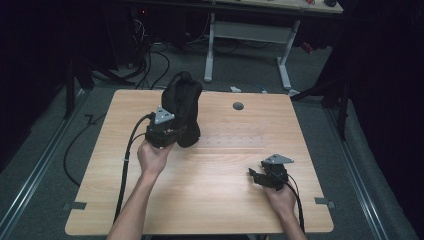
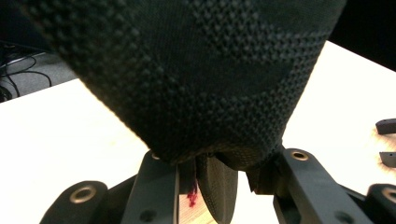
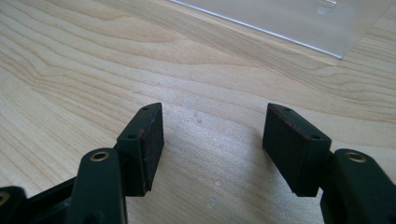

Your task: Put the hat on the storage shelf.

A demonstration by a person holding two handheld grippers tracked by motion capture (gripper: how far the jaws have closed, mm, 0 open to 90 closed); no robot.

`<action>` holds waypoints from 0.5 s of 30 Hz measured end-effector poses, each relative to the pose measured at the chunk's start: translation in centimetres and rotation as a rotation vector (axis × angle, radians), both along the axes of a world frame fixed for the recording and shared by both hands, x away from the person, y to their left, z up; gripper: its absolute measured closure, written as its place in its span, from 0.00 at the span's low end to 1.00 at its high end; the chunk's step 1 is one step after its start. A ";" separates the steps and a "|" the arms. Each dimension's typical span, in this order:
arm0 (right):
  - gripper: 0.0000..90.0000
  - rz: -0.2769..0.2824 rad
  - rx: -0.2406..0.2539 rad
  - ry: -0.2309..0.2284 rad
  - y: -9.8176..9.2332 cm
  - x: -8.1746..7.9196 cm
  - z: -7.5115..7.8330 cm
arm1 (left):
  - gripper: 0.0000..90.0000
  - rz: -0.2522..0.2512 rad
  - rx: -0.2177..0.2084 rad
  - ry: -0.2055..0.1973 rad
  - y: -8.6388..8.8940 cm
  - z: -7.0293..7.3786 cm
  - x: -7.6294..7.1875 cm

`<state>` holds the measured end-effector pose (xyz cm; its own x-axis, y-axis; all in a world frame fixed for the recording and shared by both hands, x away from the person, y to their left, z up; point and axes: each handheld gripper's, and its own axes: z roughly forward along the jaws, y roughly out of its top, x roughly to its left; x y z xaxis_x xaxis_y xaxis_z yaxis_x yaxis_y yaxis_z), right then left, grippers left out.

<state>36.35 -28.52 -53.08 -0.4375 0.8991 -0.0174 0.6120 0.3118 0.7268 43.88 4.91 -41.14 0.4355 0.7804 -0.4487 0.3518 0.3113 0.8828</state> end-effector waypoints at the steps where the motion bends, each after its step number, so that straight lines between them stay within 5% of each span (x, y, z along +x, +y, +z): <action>1: 0.43 0.000 0.000 0.000 0.0 0.0 0.0 | 0.77 0.000 -0.002 -0.001 0.0 0.0 0.0; 15: 0.43 0.000 -0.001 0.000 0.0 0.0 0.0 | 0.75 0.000 -0.005 0.009 -0.2 -0.5 -0.6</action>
